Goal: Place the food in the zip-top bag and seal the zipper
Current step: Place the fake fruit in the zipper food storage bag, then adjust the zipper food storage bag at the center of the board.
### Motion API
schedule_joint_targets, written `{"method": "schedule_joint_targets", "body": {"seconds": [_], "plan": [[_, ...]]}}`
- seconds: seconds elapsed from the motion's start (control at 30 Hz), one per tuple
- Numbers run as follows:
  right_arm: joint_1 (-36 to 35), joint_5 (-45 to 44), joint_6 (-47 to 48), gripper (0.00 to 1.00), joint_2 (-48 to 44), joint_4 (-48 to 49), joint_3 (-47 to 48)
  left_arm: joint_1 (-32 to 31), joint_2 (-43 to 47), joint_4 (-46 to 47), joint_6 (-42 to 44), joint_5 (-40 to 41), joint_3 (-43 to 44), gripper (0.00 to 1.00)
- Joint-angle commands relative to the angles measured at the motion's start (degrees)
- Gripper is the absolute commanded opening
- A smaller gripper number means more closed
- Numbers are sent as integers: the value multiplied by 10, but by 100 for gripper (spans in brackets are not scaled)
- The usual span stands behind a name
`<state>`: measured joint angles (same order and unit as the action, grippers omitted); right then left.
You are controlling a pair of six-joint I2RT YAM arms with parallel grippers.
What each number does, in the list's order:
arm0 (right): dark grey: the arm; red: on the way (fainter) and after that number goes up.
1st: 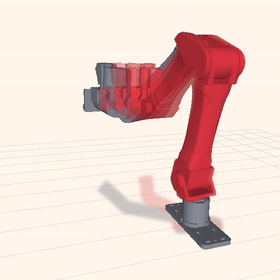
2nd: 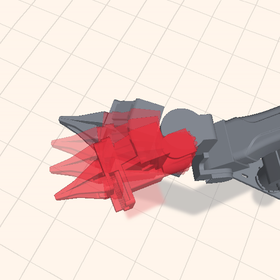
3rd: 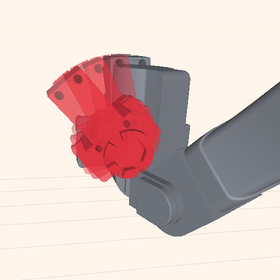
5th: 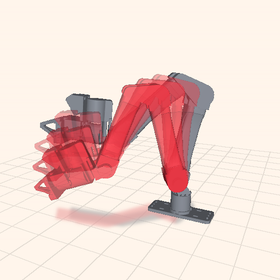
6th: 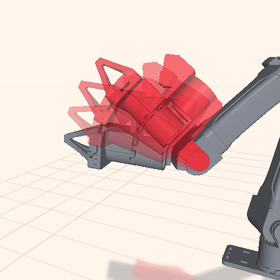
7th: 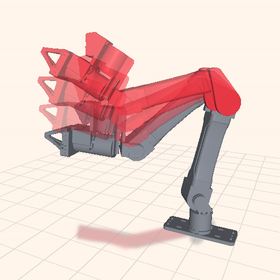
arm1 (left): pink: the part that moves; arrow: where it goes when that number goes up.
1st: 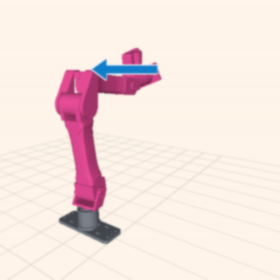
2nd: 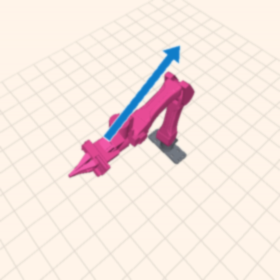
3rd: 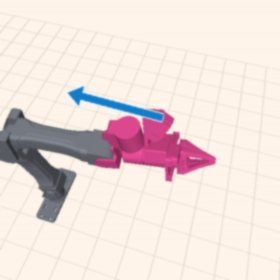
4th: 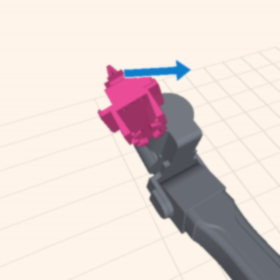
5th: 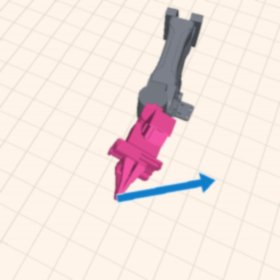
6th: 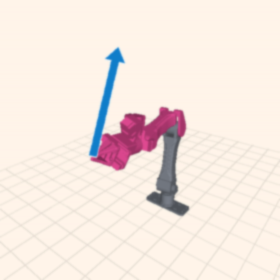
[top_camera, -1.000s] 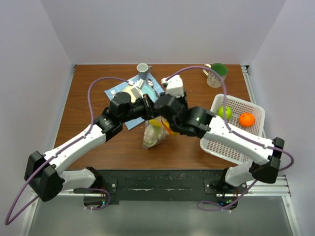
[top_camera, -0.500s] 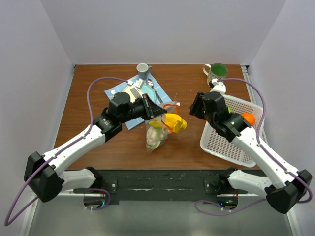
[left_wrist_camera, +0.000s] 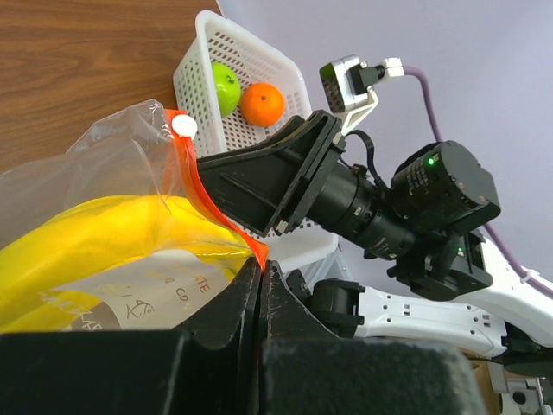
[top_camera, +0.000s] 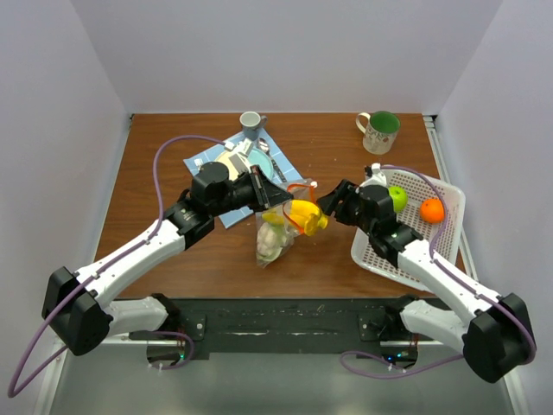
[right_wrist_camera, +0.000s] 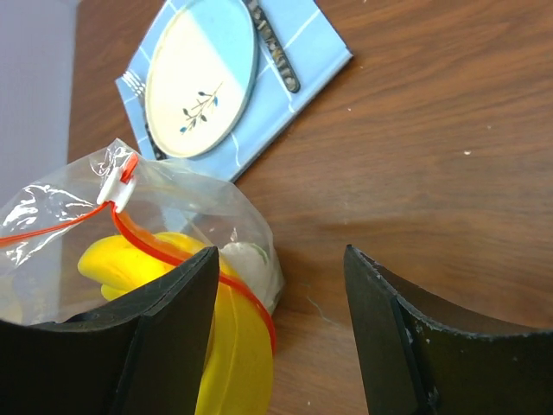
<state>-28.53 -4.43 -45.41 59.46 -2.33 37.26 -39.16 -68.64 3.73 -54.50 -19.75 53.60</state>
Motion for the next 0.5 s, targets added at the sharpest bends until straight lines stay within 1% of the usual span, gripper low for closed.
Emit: {"method": "schedule_joint_targets", "body": {"seconds": [0.0, 0.2, 0.33, 0.47], "plan": [[1, 25, -23, 64, -17, 165, -38, -3, 19, 39, -3, -14, 19, 0], [1, 28, -7, 63, -48, 226, -75, -2, 18, 39, -3, -16, 21, 0], [1, 35, 1, 63, -64, 232, -88, -3, 18, 40, -3, -17, 21, 0], [1, 44, 24, 63, -52, 225, -74, -2, 17, 42, -4, -19, 21, 0]]}}
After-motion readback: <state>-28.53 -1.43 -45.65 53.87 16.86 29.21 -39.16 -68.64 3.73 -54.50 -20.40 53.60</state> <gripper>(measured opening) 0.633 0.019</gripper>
